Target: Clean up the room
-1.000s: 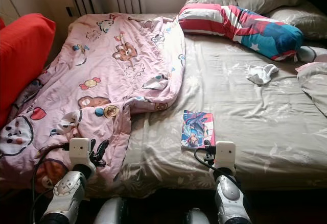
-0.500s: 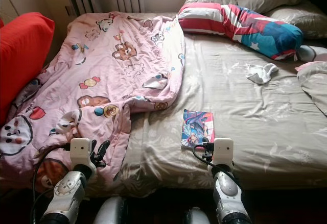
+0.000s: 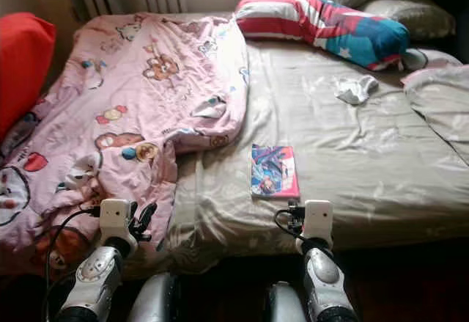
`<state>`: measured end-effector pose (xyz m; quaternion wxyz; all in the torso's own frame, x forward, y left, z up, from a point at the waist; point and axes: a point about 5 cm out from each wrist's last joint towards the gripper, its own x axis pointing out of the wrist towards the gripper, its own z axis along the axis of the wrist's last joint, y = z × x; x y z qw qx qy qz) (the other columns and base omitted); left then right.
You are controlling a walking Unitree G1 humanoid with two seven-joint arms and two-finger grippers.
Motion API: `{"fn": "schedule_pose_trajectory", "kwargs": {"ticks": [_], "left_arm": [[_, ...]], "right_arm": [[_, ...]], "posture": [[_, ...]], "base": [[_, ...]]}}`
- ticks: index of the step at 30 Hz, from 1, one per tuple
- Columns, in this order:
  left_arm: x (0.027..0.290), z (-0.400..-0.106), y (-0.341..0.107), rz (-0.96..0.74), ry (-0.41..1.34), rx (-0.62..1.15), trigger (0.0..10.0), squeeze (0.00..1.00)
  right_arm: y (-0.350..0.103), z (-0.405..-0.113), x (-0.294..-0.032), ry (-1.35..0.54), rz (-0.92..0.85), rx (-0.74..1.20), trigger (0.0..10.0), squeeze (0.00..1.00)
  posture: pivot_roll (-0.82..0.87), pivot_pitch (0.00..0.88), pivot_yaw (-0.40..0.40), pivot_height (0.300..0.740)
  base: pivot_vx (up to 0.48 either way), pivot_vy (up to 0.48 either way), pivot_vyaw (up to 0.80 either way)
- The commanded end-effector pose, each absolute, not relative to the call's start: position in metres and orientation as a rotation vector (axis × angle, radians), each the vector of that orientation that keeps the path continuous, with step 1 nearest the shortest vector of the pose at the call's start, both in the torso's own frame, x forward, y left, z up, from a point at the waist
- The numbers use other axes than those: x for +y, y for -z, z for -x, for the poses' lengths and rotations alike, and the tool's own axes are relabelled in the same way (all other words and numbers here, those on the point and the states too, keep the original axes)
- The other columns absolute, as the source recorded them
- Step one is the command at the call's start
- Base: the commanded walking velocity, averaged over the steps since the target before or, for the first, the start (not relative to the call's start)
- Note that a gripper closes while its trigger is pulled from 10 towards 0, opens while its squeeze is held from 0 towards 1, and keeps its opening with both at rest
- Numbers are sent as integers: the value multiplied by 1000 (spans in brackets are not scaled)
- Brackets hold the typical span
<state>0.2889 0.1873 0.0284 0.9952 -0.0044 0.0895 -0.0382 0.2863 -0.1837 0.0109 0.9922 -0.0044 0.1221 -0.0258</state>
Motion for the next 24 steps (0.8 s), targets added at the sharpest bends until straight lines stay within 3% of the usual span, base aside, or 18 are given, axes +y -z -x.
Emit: {"fn": "schedule_pose_trajectory", "kwargs": {"ticks": [1, 11, 24], "left_arm": [[190, -288, -28, -6, 75, 190, 10000, 0], [190, -287, -27, -5, 78, 199, 10000, 0], [191, -287, -27, -8, 77, 200, 10000, 0]], "right_arm": [[-11, -286, -183, 54, 6, 245, 10000, 0], [-9, -286, -183, 56, 9, 260, 10000, 0], [-5, -285, -187, 92, 15, 303, 10000, 0]], "posture": [[-38, 139, 17, 619], [-36, 142, 18, 619], [-33, 142, 19, 619]], "base": [[0, 0, 0], [0, 0, 0], [267, 0, 0]]}}
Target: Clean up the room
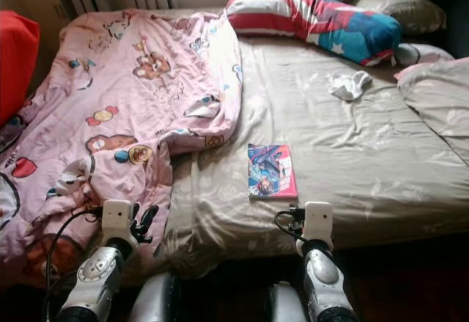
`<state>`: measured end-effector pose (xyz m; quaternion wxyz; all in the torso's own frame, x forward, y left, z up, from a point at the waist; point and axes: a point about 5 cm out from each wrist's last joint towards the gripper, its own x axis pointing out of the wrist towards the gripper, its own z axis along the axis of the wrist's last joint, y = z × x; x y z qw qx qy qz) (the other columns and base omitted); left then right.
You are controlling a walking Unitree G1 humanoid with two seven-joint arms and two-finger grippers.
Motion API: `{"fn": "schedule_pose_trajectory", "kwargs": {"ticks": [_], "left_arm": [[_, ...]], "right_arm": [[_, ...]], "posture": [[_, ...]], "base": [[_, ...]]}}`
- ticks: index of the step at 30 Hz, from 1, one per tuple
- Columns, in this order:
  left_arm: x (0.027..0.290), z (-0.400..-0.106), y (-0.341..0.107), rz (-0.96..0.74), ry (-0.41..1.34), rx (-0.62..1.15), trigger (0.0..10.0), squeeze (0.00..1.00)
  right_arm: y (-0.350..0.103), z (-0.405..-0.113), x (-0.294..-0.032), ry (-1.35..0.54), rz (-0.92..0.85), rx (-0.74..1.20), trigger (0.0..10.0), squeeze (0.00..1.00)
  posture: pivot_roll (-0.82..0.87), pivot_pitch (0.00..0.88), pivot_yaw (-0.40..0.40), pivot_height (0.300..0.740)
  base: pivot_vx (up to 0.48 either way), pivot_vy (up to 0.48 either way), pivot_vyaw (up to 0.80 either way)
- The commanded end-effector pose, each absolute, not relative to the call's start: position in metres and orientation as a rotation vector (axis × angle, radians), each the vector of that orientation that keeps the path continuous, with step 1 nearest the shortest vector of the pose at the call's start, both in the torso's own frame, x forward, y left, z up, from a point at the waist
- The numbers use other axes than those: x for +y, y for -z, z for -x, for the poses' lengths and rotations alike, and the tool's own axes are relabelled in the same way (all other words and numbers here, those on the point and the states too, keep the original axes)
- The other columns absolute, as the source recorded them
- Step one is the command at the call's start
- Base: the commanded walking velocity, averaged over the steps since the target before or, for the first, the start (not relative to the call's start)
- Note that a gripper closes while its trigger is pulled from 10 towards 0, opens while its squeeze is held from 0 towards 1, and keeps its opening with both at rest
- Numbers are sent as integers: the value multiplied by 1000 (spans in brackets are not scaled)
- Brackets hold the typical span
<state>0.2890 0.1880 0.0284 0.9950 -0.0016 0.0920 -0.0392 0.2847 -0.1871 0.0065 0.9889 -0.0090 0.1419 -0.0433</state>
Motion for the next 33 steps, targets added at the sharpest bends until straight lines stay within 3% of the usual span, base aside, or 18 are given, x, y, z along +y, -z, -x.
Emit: {"fn": "schedule_pose_trajectory", "kwargs": {"ticks": [1, 33], "left_arm": [[191, -287, -27, -8, 77, 200, 10000, 0], [190, -286, -27, -9, 81, 200, 10000, 0]], "right_arm": [[-5, -285, -187, 92, 13, 303, 10000, 0], [-5, -286, -188, 96, 18, 313, 10000, 0]], "posture": [[-33, 143, 19, 619], [-29, 149, 21, 619]], "base": [[289, 0, 0], [311, 0, 0]]}}
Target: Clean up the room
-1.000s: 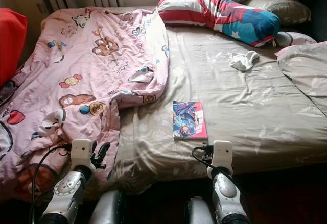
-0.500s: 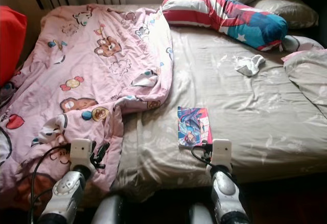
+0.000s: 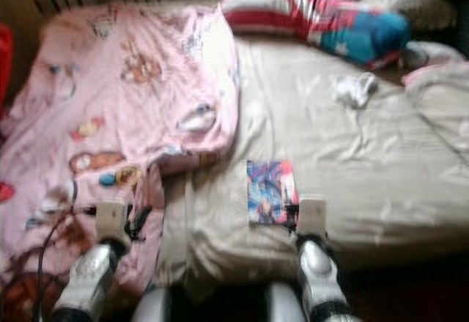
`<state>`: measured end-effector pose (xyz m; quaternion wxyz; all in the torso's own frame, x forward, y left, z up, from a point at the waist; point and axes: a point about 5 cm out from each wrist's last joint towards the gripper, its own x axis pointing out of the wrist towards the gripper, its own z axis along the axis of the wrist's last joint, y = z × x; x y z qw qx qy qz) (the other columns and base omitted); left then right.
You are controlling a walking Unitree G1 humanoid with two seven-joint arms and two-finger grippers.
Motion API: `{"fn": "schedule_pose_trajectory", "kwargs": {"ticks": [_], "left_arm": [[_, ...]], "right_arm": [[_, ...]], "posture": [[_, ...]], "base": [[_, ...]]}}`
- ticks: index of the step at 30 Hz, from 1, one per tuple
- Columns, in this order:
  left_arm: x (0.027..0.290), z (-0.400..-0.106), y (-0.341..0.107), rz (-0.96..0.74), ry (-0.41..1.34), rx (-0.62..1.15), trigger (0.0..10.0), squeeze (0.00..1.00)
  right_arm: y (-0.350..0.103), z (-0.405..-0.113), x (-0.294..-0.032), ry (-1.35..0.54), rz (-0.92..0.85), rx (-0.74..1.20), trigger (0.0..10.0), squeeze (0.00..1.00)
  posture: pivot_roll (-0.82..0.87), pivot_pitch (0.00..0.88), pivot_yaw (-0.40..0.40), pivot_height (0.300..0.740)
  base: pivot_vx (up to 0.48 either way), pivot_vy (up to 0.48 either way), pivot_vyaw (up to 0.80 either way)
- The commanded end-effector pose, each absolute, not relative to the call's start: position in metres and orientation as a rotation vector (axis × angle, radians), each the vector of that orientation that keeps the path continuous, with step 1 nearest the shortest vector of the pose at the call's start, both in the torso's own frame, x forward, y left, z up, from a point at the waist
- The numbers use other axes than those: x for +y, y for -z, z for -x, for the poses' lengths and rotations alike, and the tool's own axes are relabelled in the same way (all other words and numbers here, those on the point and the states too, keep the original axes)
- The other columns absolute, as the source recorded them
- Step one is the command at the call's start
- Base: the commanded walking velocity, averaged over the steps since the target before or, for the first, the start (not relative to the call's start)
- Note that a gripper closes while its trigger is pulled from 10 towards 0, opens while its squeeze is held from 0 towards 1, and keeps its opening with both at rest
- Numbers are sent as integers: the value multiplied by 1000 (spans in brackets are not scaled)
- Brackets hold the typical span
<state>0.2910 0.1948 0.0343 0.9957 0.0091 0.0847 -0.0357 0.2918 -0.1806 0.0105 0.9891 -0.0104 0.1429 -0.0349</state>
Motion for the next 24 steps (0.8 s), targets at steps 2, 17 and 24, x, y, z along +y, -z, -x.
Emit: {"fn": "schedule_pose_trajectory", "kwargs": {"ticks": [2, 17, 24], "left_arm": [[190, -286, -27, -9, 80, 201, 10000, 0], [194, -286, -34, -31, 95, 179, 10000, 0], [196, -289, -45, -66, 121, 145, 10000, 0]], "right_arm": [[-6, -287, -190, 103, 14, 311, 10000, 0], [-27, -309, -207, 198, -143, 269, 10000, 1000], [-33, -318, -211, 257, -267, 278, 10000, 1000]], "posture": [[-29, 149, 22, 619], [2, 179, 45, 619], [29, 225, 74, 619]], "base": [[276, 0, 0], [16, 0, 0], [0, 0, 0]]}}
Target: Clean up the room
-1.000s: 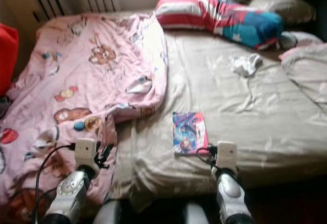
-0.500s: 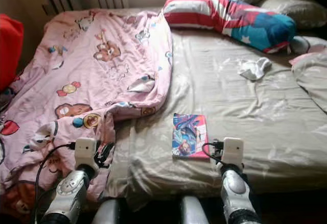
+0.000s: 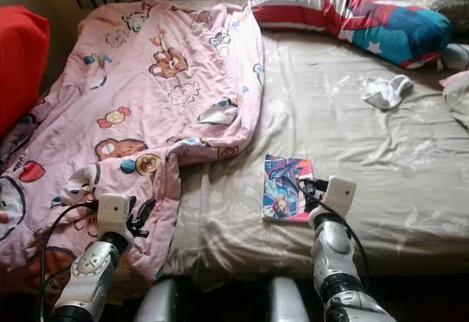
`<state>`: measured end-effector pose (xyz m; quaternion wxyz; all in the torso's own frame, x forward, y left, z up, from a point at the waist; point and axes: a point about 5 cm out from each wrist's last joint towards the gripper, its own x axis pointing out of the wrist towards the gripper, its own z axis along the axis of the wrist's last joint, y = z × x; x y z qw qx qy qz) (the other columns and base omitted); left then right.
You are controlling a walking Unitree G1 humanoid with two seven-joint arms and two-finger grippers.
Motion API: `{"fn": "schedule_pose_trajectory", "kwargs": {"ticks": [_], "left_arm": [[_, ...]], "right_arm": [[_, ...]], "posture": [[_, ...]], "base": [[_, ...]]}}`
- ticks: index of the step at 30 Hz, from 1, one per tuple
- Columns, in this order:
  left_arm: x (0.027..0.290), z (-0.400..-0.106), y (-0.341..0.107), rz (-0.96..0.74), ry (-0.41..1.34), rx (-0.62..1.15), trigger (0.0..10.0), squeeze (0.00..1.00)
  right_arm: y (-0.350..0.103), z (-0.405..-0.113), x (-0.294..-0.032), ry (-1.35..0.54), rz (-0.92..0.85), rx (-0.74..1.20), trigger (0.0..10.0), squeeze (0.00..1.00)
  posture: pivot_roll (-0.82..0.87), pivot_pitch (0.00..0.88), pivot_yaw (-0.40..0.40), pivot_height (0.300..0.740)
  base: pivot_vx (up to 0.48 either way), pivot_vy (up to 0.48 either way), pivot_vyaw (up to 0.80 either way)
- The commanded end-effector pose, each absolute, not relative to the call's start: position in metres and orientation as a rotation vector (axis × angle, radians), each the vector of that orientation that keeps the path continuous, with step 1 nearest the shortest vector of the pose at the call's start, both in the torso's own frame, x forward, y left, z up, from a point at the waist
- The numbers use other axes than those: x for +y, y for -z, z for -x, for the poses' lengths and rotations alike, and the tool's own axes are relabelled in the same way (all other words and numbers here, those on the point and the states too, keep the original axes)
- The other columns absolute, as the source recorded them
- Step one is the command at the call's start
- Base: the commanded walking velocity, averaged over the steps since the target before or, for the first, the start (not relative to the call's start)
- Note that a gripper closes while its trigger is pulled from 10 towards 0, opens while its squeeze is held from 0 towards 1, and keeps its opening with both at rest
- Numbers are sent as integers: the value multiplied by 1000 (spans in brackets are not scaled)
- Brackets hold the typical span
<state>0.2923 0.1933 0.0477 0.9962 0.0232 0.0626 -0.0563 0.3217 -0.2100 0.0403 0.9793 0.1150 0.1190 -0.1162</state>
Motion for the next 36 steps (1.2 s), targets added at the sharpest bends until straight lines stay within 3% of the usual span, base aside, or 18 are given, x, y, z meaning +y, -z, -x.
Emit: {"fn": "schedule_pose_trajectory", "kwargs": {"ticks": [1, 9, 10, 11, 22, 36], "left_arm": [[196, -289, -47, -69, 125, 142, 10000, 0], [194, -282, -60, -100, 151, 102, 10000, 0], [195, -278, -62, -103, 150, 96, 10000, 0], [196, -276, -63, -105, 148, 95, 10000, 0], [211, -238, -65, -120, 92, 151, 10000, 0], [218, -224, -81, -145, 68, 167, 10000, 0]], "right_arm": [[-33, -318, -212, 267, -288, 278, 10000, 1000], [-27, -312, -218, 338, -413, 288, 10000, 973], [-27, -312, -218, 334, -423, 279, 10000, 651], [-28, -313, -218, 330, -421, 275, 10000, 0], [-44, -324, -219, 288, -571, 166, 10000, 0], [-46, -323, -238, 377, -683, 145, 10000, 0]], "posture": [[33, 238, 79, 619], [69, 308, 97, 619], [81, 324, 100, 619], [81, 324, 100, 619], [147, 404, 113, 619], [178, 450, 125, 619]], "base": [[0, 0, 0], [0, 0, 0], [0, 0, 0], [0, 0, 0], [0, 0, 0], [0, 0, 0]]}}
